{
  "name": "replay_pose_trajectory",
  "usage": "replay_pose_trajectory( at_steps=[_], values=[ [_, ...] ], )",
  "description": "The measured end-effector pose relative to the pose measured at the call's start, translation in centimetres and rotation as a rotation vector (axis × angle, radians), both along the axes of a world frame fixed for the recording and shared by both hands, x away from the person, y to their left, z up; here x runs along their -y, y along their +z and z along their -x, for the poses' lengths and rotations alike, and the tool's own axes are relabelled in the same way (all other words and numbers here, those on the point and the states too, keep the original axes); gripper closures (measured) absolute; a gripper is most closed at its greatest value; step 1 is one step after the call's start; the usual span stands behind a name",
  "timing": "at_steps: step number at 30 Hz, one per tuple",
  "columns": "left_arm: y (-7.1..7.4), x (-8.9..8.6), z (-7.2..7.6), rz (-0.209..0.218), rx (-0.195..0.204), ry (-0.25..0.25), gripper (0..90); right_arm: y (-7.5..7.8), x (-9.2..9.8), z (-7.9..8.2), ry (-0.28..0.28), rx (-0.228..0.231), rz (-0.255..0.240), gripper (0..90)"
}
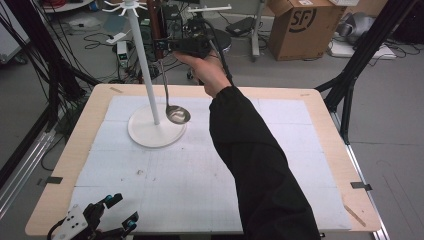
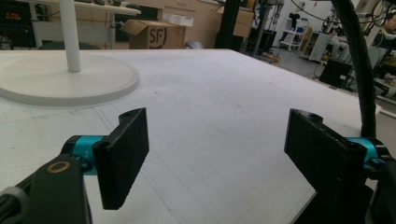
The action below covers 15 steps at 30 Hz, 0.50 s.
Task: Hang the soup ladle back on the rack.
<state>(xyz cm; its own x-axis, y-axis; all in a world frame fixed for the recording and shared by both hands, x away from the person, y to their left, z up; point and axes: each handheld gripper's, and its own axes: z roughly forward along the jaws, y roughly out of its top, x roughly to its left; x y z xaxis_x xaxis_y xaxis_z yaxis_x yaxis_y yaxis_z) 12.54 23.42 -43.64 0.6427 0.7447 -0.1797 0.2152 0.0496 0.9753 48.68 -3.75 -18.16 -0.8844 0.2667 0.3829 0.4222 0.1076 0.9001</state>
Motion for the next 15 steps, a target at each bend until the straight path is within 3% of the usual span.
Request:
replay_pose_trajectory(
  at_steps=[7,11,15],
  values=[
    [0.03,-0.25,0.08,0.005,0.001,0.011,22.5,-0.42,-0.72,-0.27,0.011,0.004,-0.018,74.2],
    [0.03,-0.16,0.08,0.0,0.0,0.007,22.5,-0.48,-0.91,-0.11,-0.013,0.027,-0.006,72.7],
    [-0.02,-0.26,0.04,0.001,-0.002,0.015,22.5,-0.68,-0.99,-0.03,-0.052,0.011,0.012,64.9]
  ],
)
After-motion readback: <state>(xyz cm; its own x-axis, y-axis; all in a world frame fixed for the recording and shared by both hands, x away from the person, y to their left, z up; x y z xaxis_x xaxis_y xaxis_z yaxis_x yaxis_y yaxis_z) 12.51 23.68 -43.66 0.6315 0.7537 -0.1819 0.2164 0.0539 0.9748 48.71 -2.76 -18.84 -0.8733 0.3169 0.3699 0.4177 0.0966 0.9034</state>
